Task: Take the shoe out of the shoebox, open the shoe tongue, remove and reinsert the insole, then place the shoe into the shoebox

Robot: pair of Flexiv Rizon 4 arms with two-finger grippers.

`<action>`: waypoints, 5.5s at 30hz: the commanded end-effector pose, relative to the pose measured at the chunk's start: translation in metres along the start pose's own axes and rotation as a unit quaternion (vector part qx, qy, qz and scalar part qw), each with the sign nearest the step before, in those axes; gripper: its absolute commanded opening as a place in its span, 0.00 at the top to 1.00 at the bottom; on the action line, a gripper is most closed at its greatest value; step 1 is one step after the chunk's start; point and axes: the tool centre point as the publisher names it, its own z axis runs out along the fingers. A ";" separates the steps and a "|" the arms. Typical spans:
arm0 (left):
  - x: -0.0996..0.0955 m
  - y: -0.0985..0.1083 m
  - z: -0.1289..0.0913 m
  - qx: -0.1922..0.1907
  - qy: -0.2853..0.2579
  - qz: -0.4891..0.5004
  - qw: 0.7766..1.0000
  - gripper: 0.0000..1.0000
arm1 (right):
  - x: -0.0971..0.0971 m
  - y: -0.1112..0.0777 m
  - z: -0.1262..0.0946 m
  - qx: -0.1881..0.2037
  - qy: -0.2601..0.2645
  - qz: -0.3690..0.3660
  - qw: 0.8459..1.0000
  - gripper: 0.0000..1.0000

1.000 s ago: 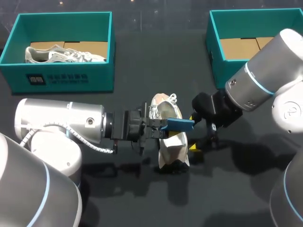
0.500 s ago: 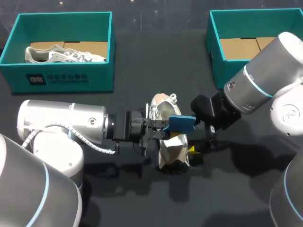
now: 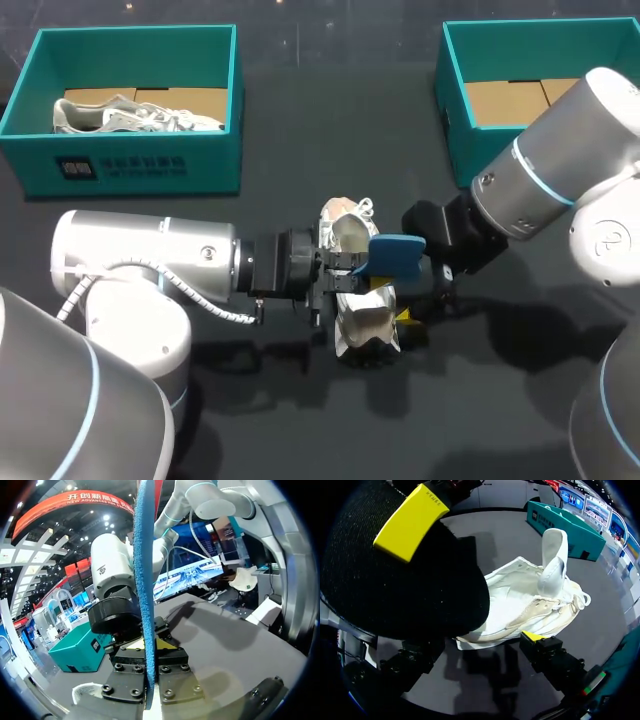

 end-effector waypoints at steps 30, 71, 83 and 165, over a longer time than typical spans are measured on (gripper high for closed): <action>-0.007 0.035 -0.001 0.012 0.006 -0.006 1.000 1.00 | 0.001 0.000 0.001 0.001 -0.002 0.001 1.000 0.00; -0.013 0.089 -0.003 0.039 -0.017 0.032 0.999 1.00 | 0.001 0.000 0.001 0.001 -0.002 0.001 1.000 0.00; -0.019 0.107 0.001 -0.001 -0.035 0.040 0.999 1.00 | 0.001 0.000 0.001 0.001 -0.002 0.001 1.000 0.00; -0.013 0.068 -0.001 0.006 -0.056 0.105 0.993 0.63 | 0.001 0.000 0.001 0.001 -0.002 0.001 1.000 0.00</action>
